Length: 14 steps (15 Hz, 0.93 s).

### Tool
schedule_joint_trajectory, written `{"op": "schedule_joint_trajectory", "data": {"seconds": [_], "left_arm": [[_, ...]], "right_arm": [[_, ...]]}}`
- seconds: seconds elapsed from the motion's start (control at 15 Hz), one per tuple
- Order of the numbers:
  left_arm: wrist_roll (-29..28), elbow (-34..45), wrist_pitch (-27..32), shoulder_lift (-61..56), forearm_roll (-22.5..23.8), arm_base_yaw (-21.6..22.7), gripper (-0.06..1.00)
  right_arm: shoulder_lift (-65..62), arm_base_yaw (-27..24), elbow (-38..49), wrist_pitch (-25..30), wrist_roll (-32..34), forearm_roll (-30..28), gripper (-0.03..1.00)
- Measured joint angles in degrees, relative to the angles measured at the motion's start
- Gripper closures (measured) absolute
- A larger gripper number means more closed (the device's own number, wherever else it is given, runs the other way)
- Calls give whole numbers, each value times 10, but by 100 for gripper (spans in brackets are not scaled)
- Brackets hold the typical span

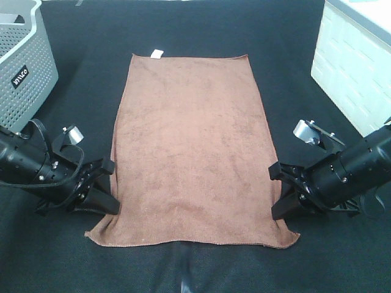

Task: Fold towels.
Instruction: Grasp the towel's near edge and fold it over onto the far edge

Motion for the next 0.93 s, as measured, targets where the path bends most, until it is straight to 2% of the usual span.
{"op": "schedule_joint_trajectory", "data": {"seconds": [0.2,0.33,0.4,0.47,0.53,0.67,0.8,0.93], "left_arm": [[-16,0,22,-5,26,0,94],[-50,5,29,-46,80,0,94],[-50,5,29,-46,80,0,94],[-91,11,33,-94,132,0,94],[-91,11,33,-94,132,0,94],[-130,33,35,-135,183,0,94],[-140,77,35,-168,199,0,94],[-142,119,35,-197,203,0,94]], "right_arm": [[-1,0,0,28,22,-6,97],[-32,0,0,41,65,-45,97],[-32,0,0,41,65,-45,97],[-85,0,1,43,110,-89,97],[-85,0,1,43,110,-89,97],[-116,0,1,55,163,-148,97],[-127,0,15,70,196,-179,97],[-138,0,58,74,197,-179,97]]}}
